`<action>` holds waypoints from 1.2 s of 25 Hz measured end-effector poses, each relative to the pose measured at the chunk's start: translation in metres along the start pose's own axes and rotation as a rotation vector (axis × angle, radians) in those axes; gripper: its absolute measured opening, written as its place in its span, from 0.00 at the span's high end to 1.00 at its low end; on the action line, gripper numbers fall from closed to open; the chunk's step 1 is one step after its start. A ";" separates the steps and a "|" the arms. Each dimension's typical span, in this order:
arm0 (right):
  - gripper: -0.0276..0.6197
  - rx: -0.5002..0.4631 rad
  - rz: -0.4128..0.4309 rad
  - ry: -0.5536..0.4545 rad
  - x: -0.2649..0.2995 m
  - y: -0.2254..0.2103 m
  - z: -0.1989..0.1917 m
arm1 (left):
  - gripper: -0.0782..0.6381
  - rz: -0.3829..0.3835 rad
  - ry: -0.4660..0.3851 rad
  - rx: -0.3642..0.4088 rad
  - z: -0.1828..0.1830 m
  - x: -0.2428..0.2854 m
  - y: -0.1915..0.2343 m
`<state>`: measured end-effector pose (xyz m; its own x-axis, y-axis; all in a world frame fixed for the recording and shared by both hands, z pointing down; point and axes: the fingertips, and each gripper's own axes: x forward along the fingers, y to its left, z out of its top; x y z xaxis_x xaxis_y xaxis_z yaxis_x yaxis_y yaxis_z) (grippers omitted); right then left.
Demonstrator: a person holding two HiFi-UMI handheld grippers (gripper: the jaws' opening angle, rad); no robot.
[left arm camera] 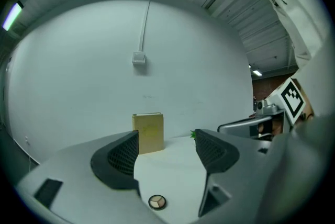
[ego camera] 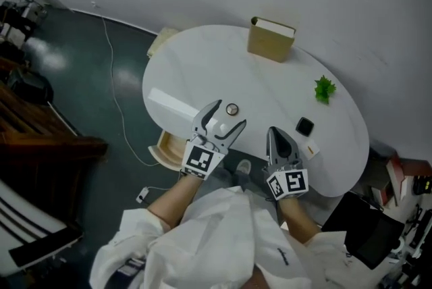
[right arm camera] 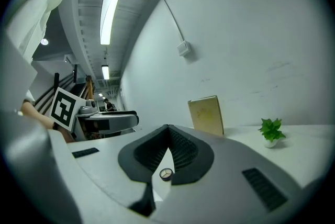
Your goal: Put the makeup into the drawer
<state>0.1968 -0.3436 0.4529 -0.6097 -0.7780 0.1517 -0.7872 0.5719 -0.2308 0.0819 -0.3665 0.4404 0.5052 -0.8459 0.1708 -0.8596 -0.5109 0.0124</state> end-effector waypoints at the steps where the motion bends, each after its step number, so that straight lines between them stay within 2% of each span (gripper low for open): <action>1: 0.93 0.009 -0.007 0.012 0.005 0.001 -0.007 | 0.41 -0.010 0.017 -0.006 -0.009 0.002 0.002; 9: 0.93 0.037 -0.015 0.142 0.046 0.000 -0.075 | 0.41 -0.051 0.160 0.001 -0.089 0.027 0.016; 15: 0.93 0.033 -0.024 0.215 0.069 -0.008 -0.116 | 0.41 -0.079 0.256 0.047 -0.148 0.046 0.022; 23: 0.93 0.050 -0.030 0.260 0.087 -0.016 -0.147 | 0.43 -0.081 0.348 0.075 -0.192 0.070 0.024; 30: 0.93 0.054 -0.021 0.278 0.089 -0.014 -0.159 | 0.45 -0.065 0.450 0.040 -0.224 0.080 0.028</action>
<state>0.1389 -0.3798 0.6230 -0.6009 -0.6842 0.4132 -0.7986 0.5359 -0.2741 0.0808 -0.4144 0.6749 0.4673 -0.6657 0.5818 -0.8188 -0.5741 0.0008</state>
